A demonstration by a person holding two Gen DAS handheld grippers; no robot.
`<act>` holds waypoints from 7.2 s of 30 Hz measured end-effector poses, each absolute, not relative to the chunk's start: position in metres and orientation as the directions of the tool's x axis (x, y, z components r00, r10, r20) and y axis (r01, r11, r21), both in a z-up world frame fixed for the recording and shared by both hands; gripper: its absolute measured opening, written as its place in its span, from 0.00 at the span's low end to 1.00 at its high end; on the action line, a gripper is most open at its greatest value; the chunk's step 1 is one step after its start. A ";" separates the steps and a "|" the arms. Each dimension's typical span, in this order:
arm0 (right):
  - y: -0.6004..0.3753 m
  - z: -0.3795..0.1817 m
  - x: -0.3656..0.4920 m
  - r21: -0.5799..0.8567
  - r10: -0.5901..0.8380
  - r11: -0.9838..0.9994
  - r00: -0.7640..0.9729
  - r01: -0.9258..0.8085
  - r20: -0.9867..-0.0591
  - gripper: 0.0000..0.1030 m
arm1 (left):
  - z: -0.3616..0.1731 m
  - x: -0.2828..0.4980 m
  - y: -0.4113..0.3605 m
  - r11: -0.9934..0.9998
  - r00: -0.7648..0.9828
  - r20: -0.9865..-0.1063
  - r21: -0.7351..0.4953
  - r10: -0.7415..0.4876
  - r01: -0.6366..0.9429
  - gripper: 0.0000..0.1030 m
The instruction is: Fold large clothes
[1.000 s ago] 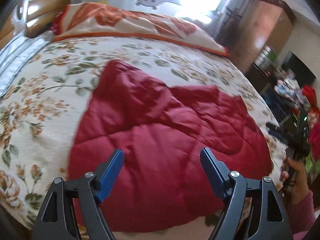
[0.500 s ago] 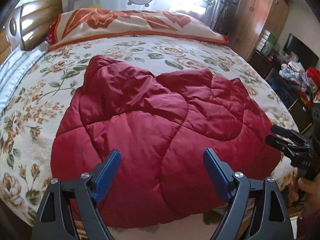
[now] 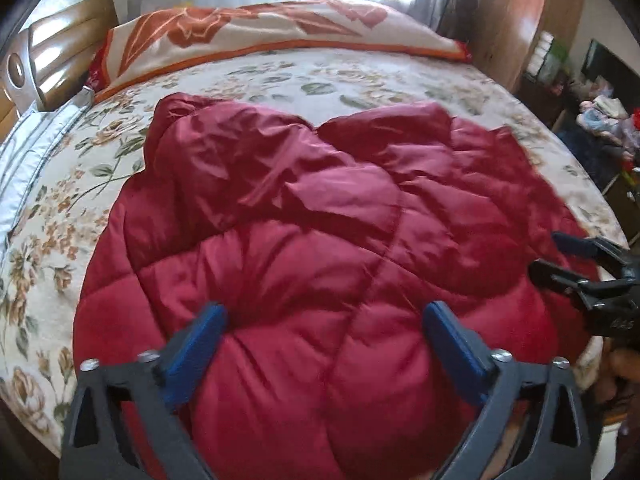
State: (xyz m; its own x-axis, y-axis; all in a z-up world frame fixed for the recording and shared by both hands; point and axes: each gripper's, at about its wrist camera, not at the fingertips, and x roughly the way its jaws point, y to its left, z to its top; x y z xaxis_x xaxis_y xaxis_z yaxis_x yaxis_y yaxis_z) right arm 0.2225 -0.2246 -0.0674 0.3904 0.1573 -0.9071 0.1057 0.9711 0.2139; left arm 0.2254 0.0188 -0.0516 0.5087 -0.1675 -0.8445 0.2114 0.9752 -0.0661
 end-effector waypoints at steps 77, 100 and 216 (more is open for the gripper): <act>-0.212 -0.056 0.166 0.193 0.100 0.959 0.389 0.209 -0.916 0.91 | -0.057 0.189 0.021 0.988 0.492 -0.867 0.005 -0.073 0.155 1.00; -0.218 -0.064 0.205 0.182 0.097 0.961 0.363 0.207 -0.927 0.96 | -0.072 0.214 0.024 0.988 0.472 -0.879 0.000 -0.075 0.157 1.00; -0.183 -0.035 0.108 0.275 0.227 0.955 0.325 0.110 -0.918 0.86 | -0.057 0.109 0.024 0.952 0.530 -0.848 0.170 0.010 0.253 0.99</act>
State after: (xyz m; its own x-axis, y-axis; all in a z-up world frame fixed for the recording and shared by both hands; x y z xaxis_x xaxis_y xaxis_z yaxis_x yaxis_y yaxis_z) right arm 0.1080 -0.1829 -0.0354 0.3247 0.2273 -0.9181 0.1102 0.9550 0.2754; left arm 0.1092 0.0243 -0.0567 0.5301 0.0104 -0.8479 0.2529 0.9525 0.1697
